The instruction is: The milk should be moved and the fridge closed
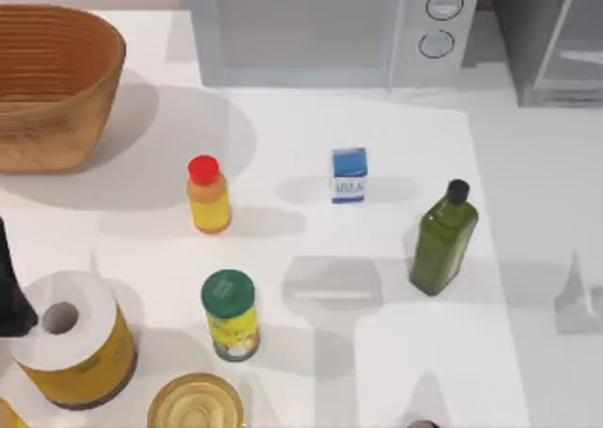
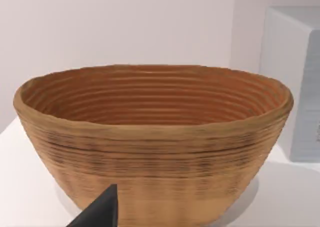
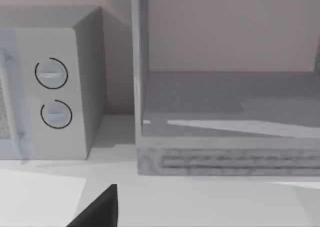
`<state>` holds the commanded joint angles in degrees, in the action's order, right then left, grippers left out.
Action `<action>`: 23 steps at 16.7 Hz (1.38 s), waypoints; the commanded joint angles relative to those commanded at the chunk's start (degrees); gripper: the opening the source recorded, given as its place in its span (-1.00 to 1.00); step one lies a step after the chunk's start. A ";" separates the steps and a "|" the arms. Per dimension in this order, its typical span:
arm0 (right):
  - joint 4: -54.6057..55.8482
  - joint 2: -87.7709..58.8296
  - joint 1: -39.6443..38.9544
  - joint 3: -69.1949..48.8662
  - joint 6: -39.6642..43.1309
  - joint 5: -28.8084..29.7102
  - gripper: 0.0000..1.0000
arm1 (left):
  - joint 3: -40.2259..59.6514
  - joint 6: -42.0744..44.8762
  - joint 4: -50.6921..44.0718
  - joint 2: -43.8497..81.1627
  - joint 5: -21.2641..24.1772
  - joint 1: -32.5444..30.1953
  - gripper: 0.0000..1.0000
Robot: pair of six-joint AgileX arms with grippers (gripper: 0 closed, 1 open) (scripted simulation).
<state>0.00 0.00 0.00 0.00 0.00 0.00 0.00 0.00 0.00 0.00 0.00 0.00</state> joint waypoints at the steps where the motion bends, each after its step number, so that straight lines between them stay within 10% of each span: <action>1: 0.00 0.00 0.00 0.00 0.00 0.00 1.00 | 0.00 0.00 0.00 0.00 0.00 0.00 1.00; 6: 5.56 -6.38 -6.32 0.47 -0.29 5.94 1.00 | 0.00 0.00 0.00 0.00 0.00 0.00 1.00; 17: 35.49 -36.41 -45.66 -1.70 -1.25 45.78 1.00 | 0.00 0.00 0.00 0.00 0.00 0.00 1.00; 23: 41.81 -44.01 -52.93 -1.38 -1.04 53.18 1.00 | 0.00 0.00 0.00 0.00 0.00 0.00 1.00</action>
<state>41.81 -44.01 -52.93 -1.38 -1.04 53.18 0.00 0.00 0.00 0.00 0.00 0.00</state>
